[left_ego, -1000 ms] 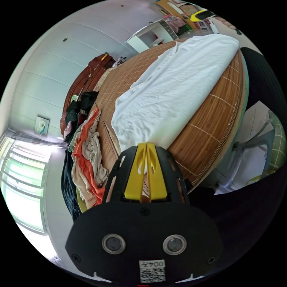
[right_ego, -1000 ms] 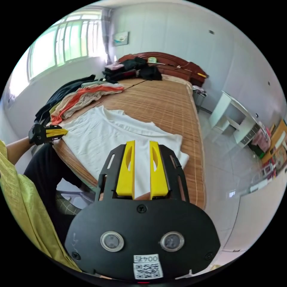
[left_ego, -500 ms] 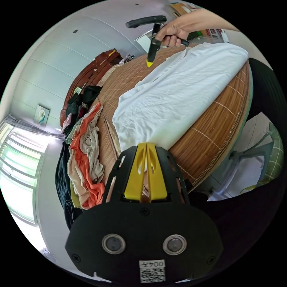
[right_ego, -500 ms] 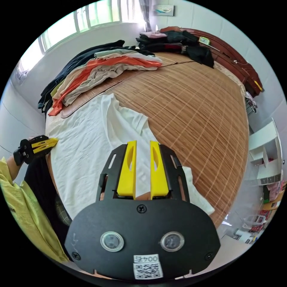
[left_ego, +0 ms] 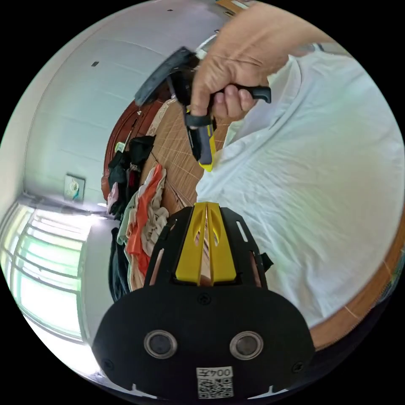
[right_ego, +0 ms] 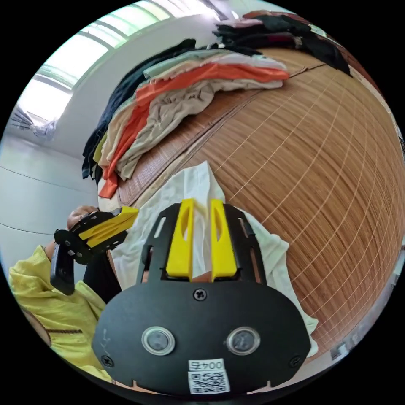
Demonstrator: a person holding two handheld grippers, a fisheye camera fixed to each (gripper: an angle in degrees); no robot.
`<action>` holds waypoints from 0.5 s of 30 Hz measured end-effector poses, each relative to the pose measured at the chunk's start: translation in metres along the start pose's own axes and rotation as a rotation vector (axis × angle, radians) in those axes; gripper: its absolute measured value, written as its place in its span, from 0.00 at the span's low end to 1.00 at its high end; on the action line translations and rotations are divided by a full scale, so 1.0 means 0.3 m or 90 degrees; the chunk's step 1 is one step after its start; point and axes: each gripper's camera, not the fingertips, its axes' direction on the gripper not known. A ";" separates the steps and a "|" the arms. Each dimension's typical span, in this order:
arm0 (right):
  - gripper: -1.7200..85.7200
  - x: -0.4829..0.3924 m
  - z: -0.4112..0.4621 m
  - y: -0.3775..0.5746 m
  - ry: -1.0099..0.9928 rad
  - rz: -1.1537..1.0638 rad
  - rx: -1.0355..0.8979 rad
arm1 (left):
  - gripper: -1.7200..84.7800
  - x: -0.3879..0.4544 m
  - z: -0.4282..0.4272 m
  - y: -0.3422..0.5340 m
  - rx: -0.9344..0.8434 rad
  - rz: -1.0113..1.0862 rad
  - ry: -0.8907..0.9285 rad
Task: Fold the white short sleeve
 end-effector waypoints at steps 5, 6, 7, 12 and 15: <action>0.07 -0.088 -0.002 -0.061 0.180 -0.002 0.058 | 0.03 0.108 0.149 -0.087 -0.071 0.076 0.036; 0.09 -0.072 0.020 -0.052 0.193 0.005 0.050 | 0.02 0.129 0.155 -0.089 -0.067 0.087 0.016; 0.10 -0.064 0.020 -0.038 0.190 0.006 0.057 | 0.02 0.138 0.163 -0.090 -0.065 0.080 0.009; 0.12 0.070 -0.193 0.329 0.146 0.069 0.213 | 0.02 0.147 0.204 -0.091 -0.048 0.042 0.010; 0.11 0.175 -0.287 0.649 0.187 0.132 0.221 | 0.02 0.143 0.221 -0.086 -0.036 0.024 -0.001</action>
